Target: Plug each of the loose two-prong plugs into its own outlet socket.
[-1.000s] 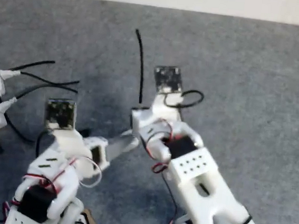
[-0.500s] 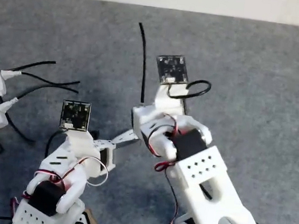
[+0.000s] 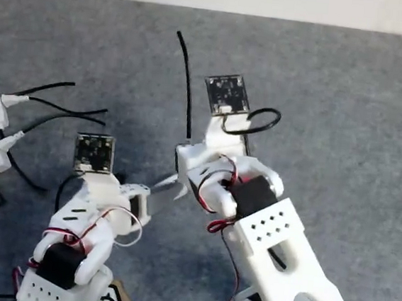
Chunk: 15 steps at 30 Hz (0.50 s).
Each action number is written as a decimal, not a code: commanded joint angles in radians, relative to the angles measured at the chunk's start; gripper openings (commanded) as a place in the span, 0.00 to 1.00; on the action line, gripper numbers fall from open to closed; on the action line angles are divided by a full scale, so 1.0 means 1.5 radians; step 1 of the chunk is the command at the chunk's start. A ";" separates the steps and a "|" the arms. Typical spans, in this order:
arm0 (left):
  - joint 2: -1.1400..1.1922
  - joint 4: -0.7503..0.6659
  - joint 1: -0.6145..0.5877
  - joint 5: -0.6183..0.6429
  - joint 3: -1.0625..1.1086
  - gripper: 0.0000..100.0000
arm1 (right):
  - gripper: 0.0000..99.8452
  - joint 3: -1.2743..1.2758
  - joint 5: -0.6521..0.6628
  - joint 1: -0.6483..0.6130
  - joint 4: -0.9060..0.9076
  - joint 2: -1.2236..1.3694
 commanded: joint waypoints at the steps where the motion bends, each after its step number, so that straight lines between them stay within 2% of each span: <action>1: 0.001 0.024 0.043 -0.007 -0.035 0.42 | 0.00 0.055 -0.009 0.013 -0.110 -0.024; 7: 0.002 -0.003 -0.004 -0.007 -0.030 0.42 | 0.00 0.069 -0.012 -0.023 -0.087 -0.024; 11: 0.002 -0.037 -0.046 -0.007 -0.009 0.42 | 0.00 0.023 -0.009 -0.046 -0.001 -0.024; 15: 0.002 -0.044 -0.050 -0.007 -0.004 0.42 | 0.00 -0.036 0.007 -0.047 0.072 -0.024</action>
